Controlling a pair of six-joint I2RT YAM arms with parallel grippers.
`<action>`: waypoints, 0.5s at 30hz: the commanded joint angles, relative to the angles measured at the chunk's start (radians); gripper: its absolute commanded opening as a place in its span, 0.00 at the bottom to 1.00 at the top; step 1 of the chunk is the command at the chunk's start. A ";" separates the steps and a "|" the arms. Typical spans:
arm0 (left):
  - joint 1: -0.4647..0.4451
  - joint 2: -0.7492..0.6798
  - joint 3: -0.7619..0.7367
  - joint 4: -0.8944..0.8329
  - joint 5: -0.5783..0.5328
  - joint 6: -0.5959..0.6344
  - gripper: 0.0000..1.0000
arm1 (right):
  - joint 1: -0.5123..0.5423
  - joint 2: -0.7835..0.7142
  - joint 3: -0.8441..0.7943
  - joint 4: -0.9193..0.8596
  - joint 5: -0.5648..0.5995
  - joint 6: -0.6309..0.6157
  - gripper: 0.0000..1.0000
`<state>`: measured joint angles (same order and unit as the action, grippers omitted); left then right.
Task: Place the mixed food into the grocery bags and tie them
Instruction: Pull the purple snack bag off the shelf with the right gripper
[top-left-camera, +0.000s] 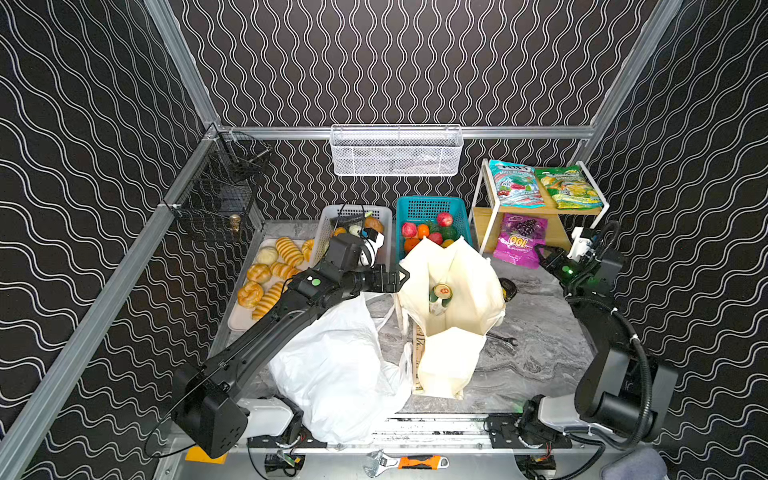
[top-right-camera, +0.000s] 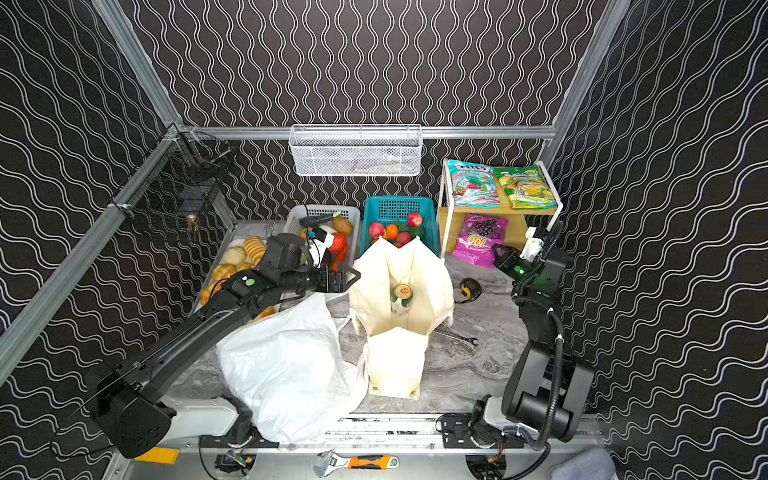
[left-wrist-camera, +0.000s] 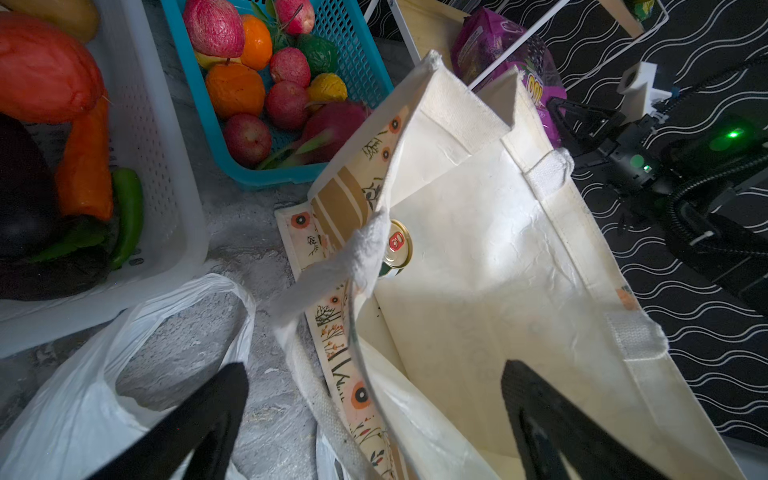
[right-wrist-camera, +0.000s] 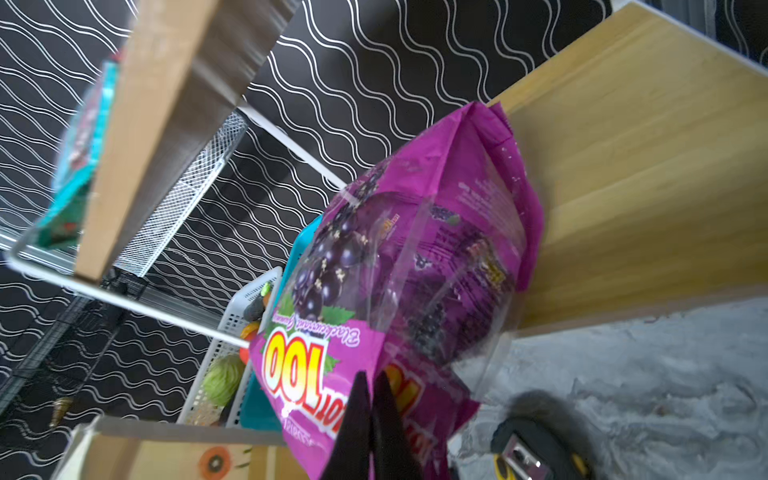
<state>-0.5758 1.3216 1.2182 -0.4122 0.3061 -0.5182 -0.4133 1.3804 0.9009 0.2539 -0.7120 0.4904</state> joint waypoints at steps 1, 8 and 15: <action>0.002 -0.001 0.005 -0.011 0.017 0.019 0.99 | 0.001 -0.047 0.039 -0.150 0.003 0.021 0.00; 0.003 0.001 -0.002 -0.026 0.060 0.025 0.99 | 0.001 -0.176 0.091 -0.367 0.014 0.012 0.00; 0.004 0.015 -0.001 -0.039 0.071 0.033 0.92 | 0.000 -0.298 0.172 -0.457 0.046 0.048 0.00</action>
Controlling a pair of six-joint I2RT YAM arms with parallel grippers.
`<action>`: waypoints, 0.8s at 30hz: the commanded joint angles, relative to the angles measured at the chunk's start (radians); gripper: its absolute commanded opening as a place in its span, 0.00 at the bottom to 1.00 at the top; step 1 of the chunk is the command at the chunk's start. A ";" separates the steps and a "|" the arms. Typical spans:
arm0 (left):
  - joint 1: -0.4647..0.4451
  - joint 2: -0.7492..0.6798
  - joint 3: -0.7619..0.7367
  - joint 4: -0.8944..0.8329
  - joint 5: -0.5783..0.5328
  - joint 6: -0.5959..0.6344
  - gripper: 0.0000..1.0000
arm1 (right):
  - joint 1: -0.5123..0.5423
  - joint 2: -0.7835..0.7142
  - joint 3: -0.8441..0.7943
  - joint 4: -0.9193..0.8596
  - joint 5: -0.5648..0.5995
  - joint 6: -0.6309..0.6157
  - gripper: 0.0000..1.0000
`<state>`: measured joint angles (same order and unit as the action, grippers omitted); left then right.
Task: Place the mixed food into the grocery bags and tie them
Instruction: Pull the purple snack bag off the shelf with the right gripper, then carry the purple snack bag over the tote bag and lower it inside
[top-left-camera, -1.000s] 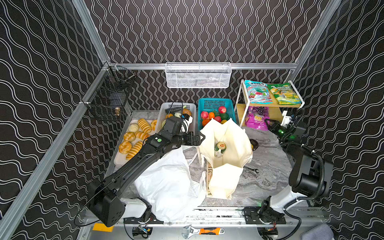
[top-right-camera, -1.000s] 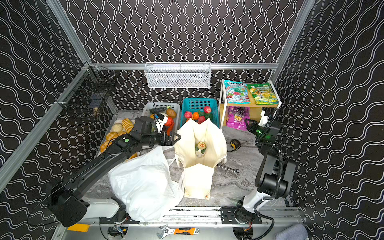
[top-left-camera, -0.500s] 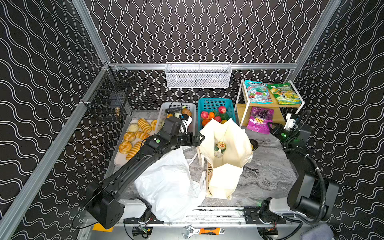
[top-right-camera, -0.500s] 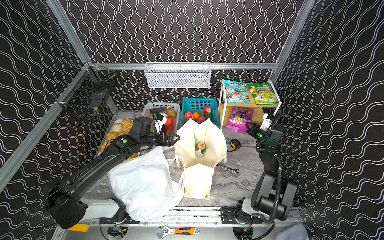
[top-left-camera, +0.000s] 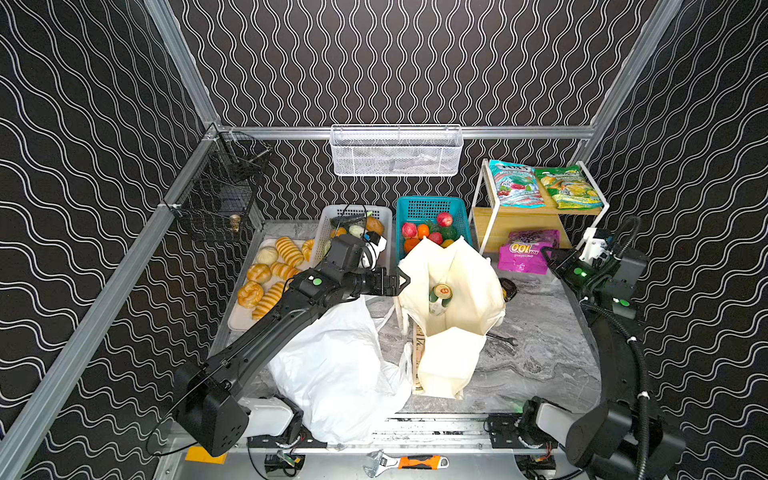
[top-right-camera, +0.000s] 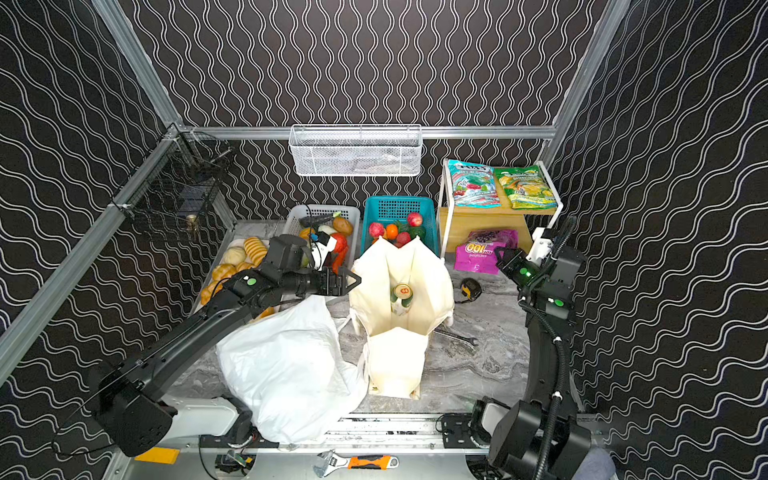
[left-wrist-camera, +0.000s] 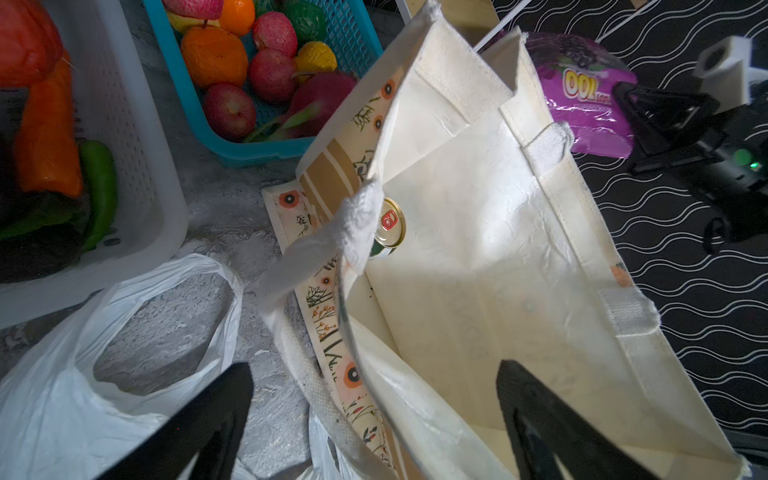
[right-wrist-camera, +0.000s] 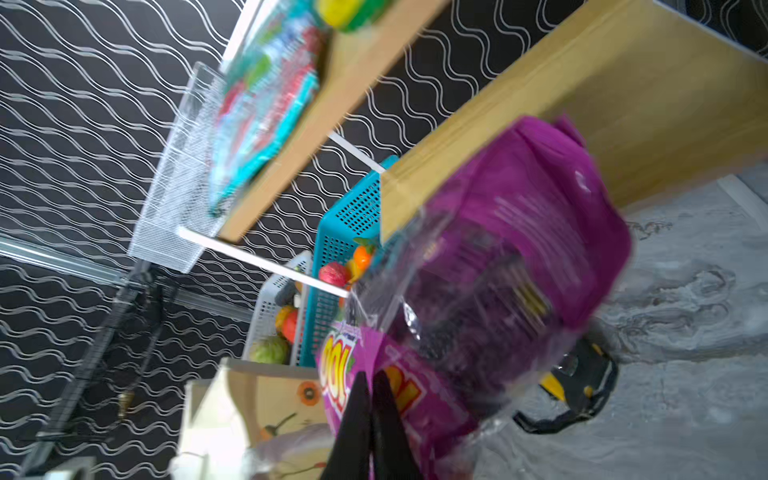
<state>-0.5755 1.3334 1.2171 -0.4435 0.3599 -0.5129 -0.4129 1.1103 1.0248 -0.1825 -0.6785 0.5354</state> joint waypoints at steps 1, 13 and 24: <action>0.003 0.003 0.001 -0.010 0.012 0.029 0.91 | -0.001 -0.033 0.074 -0.056 0.017 -0.009 0.00; 0.005 -0.013 -0.016 -0.003 0.028 0.040 0.76 | 0.010 -0.107 0.394 -0.299 -0.223 -0.022 0.00; 0.006 -0.005 -0.035 0.046 0.080 0.008 0.49 | 0.437 -0.043 0.607 -0.656 -0.141 -0.233 0.00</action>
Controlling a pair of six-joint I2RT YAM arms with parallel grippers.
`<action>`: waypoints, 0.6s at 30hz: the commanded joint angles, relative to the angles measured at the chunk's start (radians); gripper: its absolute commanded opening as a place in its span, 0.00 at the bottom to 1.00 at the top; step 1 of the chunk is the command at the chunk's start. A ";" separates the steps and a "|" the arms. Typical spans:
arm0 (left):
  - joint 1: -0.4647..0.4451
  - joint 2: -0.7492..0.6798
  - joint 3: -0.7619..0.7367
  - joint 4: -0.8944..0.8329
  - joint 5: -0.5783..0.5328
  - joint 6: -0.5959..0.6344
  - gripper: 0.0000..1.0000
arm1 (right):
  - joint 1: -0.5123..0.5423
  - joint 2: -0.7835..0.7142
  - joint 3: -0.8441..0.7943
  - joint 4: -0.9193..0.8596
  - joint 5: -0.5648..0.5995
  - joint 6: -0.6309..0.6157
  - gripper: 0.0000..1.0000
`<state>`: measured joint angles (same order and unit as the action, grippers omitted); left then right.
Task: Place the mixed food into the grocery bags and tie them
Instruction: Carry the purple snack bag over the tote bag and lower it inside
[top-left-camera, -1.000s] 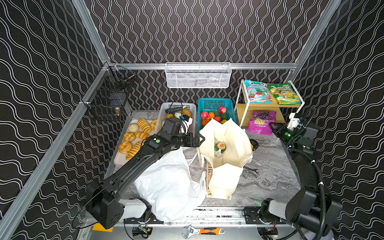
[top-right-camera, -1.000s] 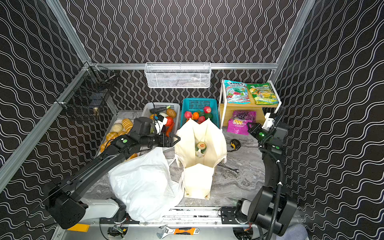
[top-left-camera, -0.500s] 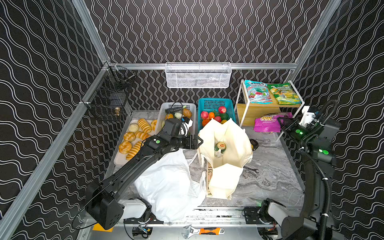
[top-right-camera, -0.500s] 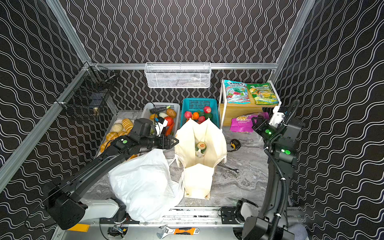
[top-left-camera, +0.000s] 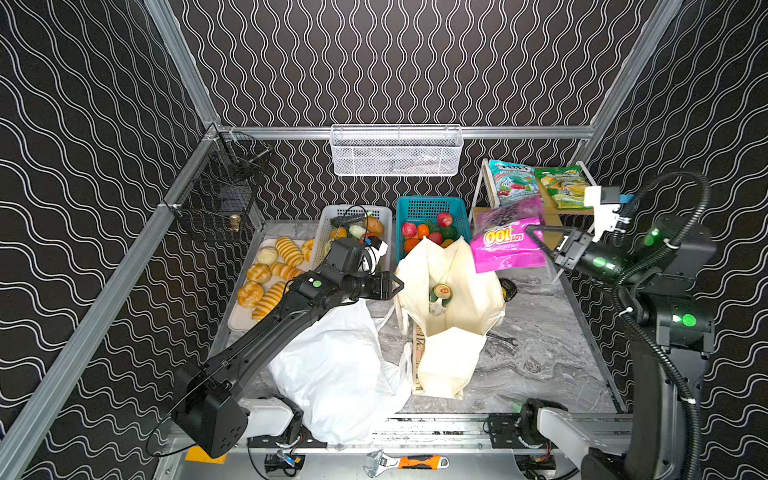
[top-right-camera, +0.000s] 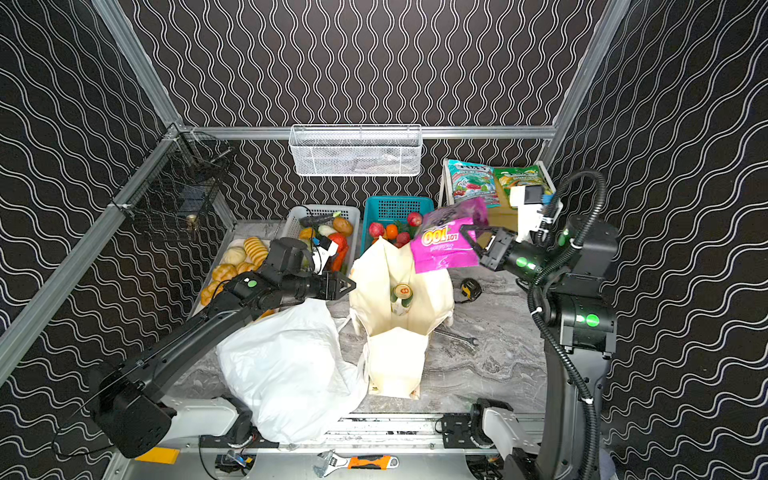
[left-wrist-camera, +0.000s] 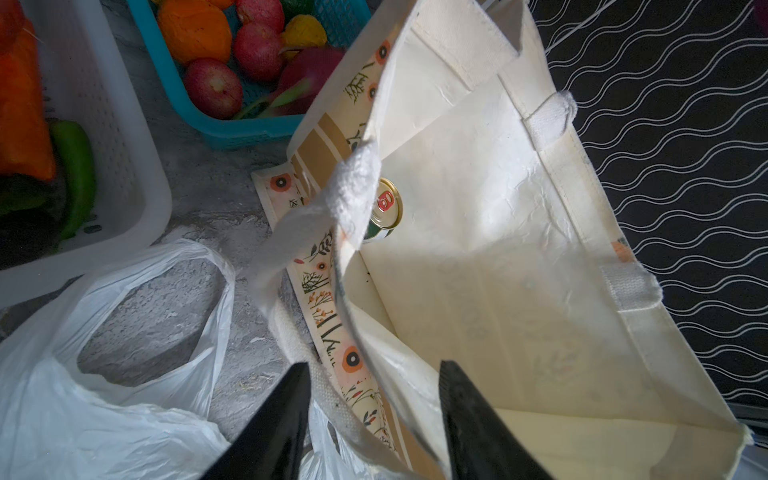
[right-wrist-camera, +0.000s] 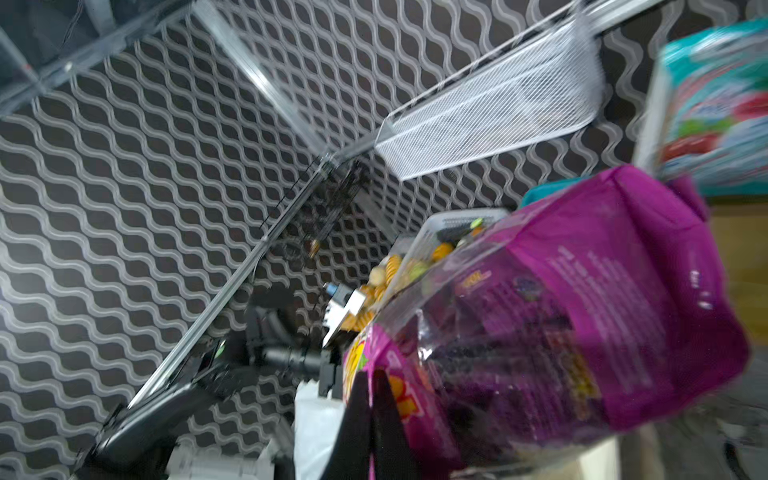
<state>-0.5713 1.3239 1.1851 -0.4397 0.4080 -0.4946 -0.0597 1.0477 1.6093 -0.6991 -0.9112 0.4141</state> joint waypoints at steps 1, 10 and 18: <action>0.001 0.004 -0.006 0.046 0.034 -0.014 0.49 | 0.119 0.031 0.028 -0.175 0.129 -0.132 0.00; 0.002 0.018 -0.037 0.089 0.087 -0.065 0.33 | 0.360 0.139 0.022 -0.334 0.428 -0.226 0.00; 0.001 0.012 -0.041 0.123 0.105 -0.084 0.08 | 0.522 0.226 -0.010 -0.361 0.571 -0.262 0.00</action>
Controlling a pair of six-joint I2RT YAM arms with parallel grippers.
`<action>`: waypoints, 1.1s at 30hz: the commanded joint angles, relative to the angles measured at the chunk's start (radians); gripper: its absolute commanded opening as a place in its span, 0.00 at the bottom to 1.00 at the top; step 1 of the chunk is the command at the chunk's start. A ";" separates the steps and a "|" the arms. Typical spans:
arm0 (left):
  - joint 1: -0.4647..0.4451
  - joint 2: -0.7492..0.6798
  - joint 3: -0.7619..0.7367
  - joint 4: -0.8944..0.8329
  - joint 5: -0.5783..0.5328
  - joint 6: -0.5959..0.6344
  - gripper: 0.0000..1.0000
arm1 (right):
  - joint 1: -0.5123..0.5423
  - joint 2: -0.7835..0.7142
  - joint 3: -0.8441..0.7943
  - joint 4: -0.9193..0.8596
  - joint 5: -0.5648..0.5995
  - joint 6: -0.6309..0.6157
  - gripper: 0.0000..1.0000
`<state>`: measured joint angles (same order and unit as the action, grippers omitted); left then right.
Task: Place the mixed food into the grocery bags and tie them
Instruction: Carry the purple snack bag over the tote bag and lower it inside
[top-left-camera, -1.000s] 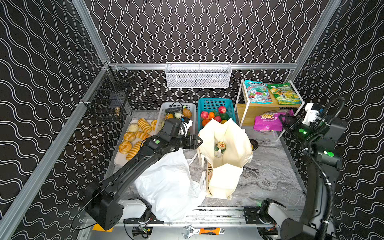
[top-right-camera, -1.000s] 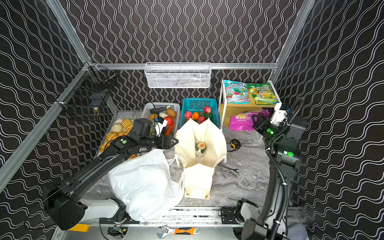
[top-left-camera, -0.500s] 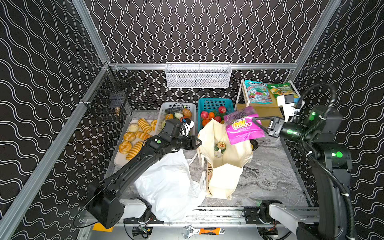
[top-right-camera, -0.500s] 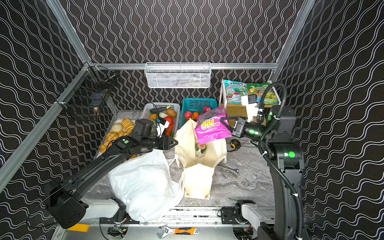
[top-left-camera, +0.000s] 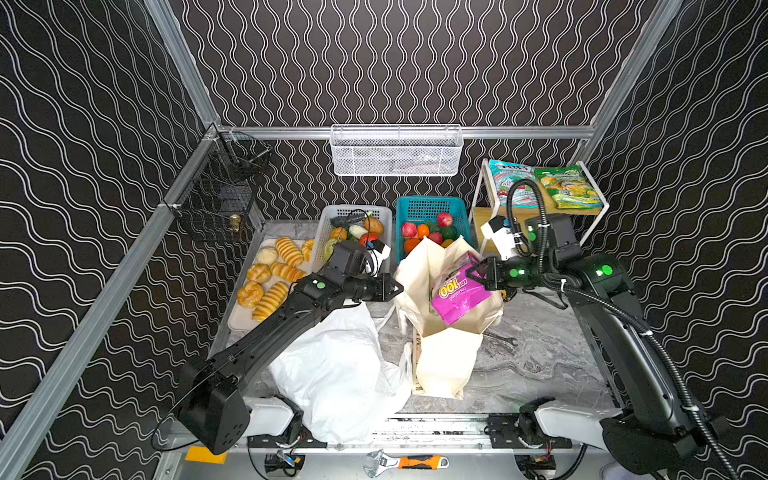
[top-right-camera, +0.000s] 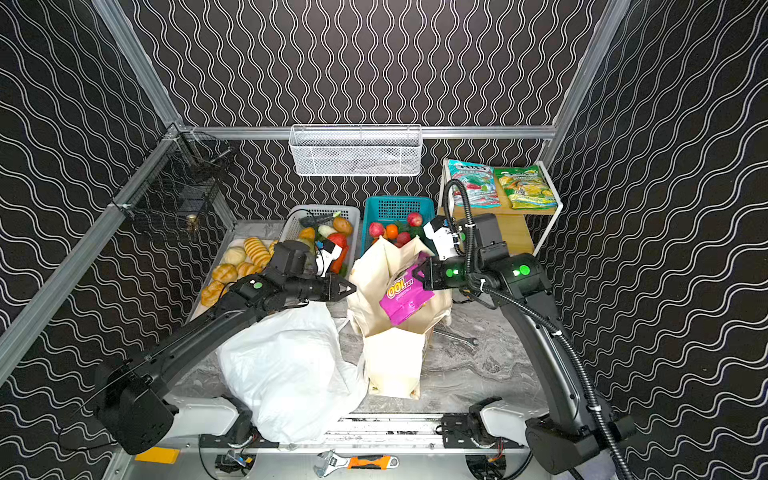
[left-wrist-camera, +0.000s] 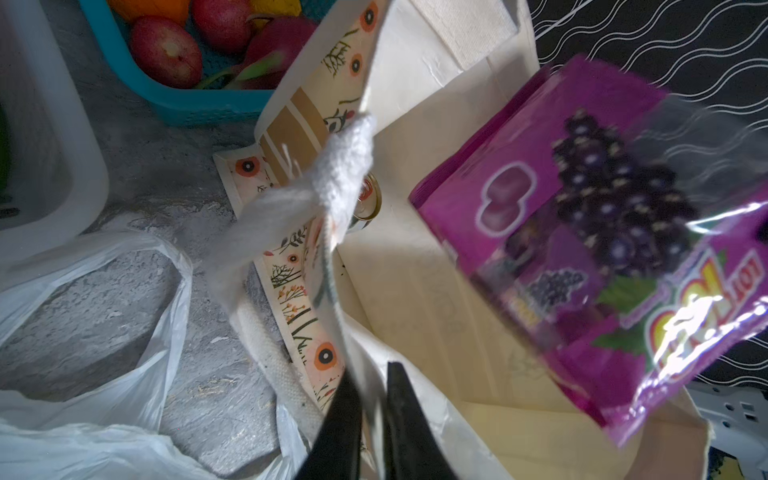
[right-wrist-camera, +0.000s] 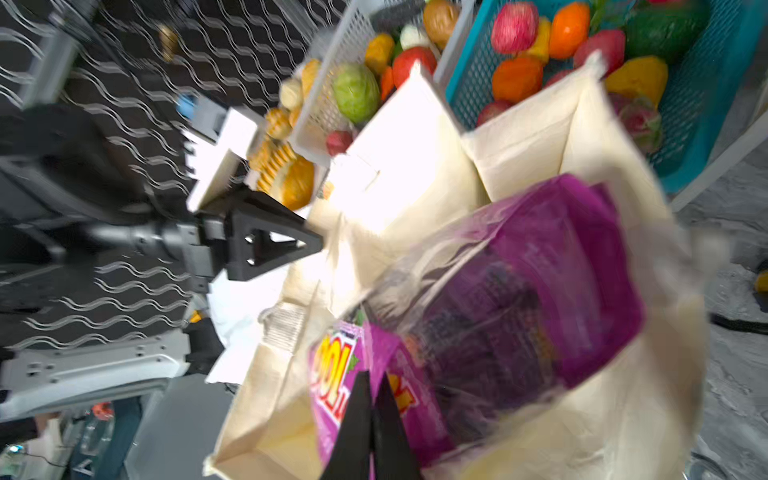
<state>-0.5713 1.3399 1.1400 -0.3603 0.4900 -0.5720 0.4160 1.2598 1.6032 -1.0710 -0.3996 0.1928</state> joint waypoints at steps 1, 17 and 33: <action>0.001 -0.005 0.004 0.049 0.028 -0.010 0.05 | 0.079 0.028 -0.001 0.003 0.066 -0.051 0.00; 0.002 -0.025 0.011 0.127 -0.009 -0.097 0.00 | 0.307 0.209 0.068 -0.220 0.084 -0.179 0.00; 0.004 -0.031 -0.010 0.161 -0.025 -0.145 0.00 | 0.311 0.202 -0.067 -0.102 -0.133 -0.244 0.12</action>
<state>-0.5701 1.3106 1.1255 -0.2634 0.4881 -0.7071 0.7250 1.4742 1.5455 -1.2247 -0.4427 -0.0196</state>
